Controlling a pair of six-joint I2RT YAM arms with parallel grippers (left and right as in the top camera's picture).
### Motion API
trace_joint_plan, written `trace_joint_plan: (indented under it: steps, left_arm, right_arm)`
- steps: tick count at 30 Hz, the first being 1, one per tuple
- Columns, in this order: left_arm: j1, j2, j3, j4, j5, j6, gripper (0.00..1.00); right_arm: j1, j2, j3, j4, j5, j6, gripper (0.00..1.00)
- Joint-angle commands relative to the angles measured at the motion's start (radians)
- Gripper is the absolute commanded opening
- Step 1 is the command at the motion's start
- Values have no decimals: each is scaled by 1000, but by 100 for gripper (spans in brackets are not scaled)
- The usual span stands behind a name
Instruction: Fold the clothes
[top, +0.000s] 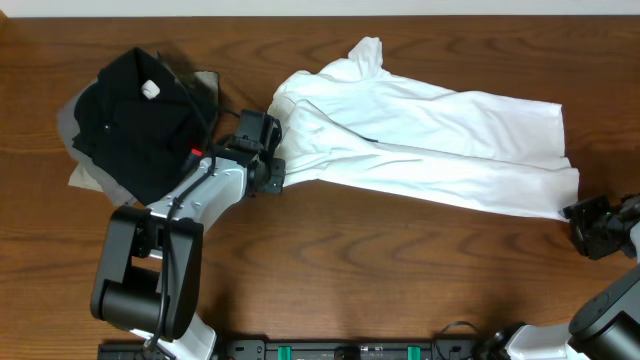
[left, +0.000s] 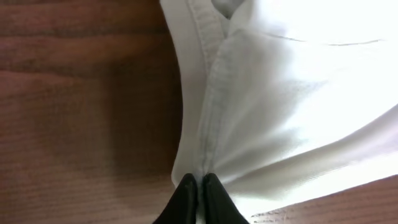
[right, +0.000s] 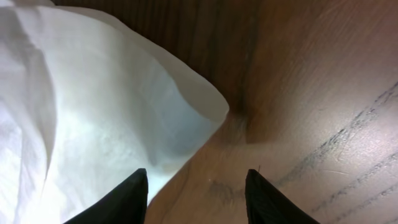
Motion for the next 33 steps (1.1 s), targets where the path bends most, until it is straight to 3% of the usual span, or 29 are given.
trace_joint_plan:
  steps: [1, 6, 26, 33]
  left_arm:
    - [40, -14, -3, -9, -40, -29, 6]
    - [89, -35, -3, -16, -46, -61, 6]
    - [89, -35, -3, -23, -44, -61, 6]
    - [89, -35, -3, -24, -44, -61, 6]
  right_arm:
    - [-7, 10, 7, -10, 24, -24, 54]
    - [-9, 11, -9, 25, 56, -23, 44]
    - [13, 11, -98, 100, 21, 19, 45]
    - [13, 11, -98, 102, -78, 36, 42]
